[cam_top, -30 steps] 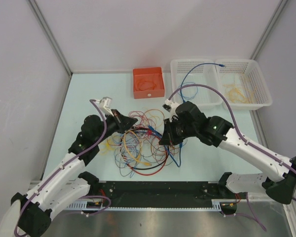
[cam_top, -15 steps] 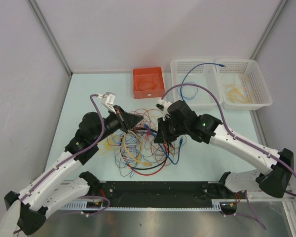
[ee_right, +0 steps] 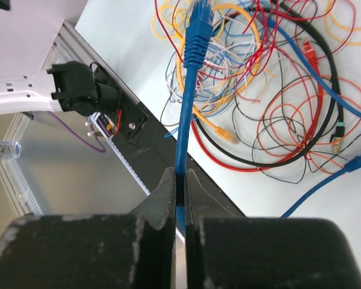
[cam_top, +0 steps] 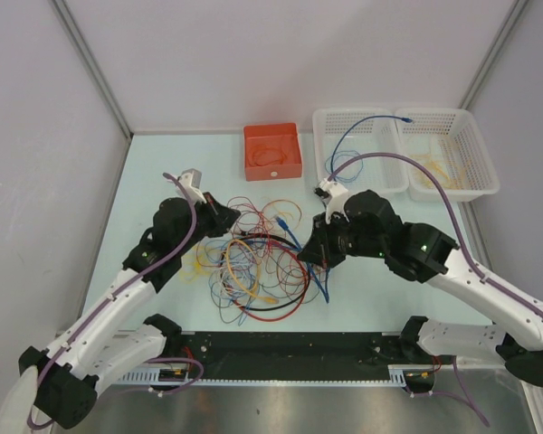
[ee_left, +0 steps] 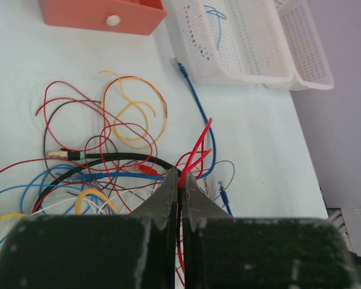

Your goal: Untangle the cables

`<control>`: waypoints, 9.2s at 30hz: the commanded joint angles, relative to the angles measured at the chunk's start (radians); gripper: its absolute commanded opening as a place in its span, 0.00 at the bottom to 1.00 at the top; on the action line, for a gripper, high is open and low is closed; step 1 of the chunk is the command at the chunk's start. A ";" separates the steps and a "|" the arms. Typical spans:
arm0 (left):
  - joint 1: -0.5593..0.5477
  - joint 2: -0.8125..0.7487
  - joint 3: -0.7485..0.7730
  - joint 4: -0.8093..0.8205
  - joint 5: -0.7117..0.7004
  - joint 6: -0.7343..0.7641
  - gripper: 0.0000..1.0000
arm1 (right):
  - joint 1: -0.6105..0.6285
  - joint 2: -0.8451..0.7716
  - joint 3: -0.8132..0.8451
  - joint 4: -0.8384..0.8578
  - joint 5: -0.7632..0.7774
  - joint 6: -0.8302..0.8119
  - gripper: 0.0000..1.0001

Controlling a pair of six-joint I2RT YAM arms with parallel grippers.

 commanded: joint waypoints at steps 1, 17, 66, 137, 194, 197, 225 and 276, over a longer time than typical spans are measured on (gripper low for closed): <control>0.018 0.011 -0.022 -0.016 -0.050 -0.009 0.00 | -0.005 -0.089 0.013 0.061 0.080 0.001 0.00; 0.018 -0.081 -0.131 -0.024 0.017 -0.047 0.00 | -0.403 -0.154 0.058 0.847 0.396 0.058 0.00; 0.018 -0.041 -0.284 0.082 0.076 -0.067 0.00 | -0.864 0.640 0.163 0.955 0.162 0.417 0.00; 0.018 -0.233 -0.209 -0.200 -0.035 -0.007 0.42 | -0.208 0.511 -0.301 0.682 0.278 -0.174 0.71; 0.018 -0.223 -0.249 -0.182 -0.022 -0.027 0.42 | -0.111 0.611 -0.245 0.633 0.329 -0.232 0.23; 0.018 -0.226 -0.234 -0.188 -0.036 -0.022 0.43 | -0.073 0.522 -0.245 0.609 0.396 -0.235 0.08; -0.021 -0.130 -0.243 0.407 0.341 -0.173 0.66 | -0.027 0.061 -0.185 0.400 0.358 -0.093 0.00; -0.055 -0.191 -0.407 0.265 0.145 -0.134 0.66 | -0.816 0.558 0.131 1.024 0.283 0.163 0.00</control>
